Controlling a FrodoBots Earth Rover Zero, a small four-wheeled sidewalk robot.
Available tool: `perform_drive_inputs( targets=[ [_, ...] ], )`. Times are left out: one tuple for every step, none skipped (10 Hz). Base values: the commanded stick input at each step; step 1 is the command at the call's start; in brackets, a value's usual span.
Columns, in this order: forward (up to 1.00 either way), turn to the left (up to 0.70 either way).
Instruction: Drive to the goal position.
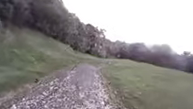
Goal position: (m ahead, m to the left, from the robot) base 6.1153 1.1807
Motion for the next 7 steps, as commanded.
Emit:
perform_drive_inputs(
  targets=[
    [1.0, 0.0],
    [1.0, 0.0],
    [1.0, 0.0],
    [1.0, 0.0],
    [1.0, 0.0],
    [1.0, 0.0],
    [1.0, 0.0]
  ],
)
